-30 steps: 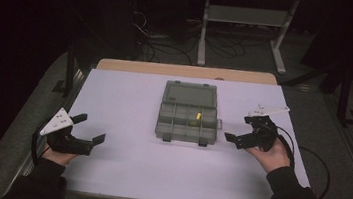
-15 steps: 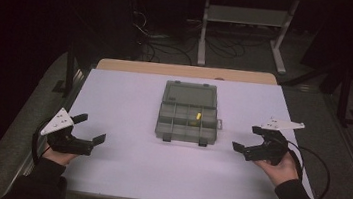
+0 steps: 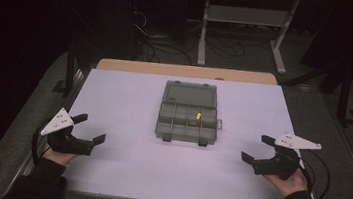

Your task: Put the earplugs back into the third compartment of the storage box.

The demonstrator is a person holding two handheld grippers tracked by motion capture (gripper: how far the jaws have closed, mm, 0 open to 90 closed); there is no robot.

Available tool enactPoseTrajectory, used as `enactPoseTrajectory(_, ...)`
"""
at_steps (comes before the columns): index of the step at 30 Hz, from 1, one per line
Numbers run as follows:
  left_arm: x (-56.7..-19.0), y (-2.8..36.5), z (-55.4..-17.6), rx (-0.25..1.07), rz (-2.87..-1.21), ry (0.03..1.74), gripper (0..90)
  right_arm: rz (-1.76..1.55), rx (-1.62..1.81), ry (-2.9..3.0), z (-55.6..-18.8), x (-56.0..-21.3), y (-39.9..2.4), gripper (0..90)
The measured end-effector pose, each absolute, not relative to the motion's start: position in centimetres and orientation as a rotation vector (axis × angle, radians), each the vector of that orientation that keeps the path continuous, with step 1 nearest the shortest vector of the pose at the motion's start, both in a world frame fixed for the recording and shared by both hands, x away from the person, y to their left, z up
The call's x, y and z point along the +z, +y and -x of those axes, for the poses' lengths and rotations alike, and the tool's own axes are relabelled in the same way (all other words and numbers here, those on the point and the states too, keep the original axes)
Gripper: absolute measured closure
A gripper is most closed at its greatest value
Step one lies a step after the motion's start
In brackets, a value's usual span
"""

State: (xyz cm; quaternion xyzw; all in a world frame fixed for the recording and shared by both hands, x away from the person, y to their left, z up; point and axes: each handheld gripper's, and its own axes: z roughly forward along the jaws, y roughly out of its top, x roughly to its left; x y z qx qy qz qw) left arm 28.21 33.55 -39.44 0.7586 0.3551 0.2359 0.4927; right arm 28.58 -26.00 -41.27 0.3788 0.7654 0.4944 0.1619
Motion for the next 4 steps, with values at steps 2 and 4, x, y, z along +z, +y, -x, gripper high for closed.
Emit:
enactPoseTrajectory(2,-39.45,33.56,-28.25,0.572,-1.843,0.86,0.0,-1.074,1.423,2.165,-28.21,-41.36,-26.3,0.0)
enactPoseTrajectory(4,-39.44,33.56,-28.26,0.572,-1.843,0.859,0.0,-1.078,1.436,2.139,-27.95,-41.49,-26.64,0.0)
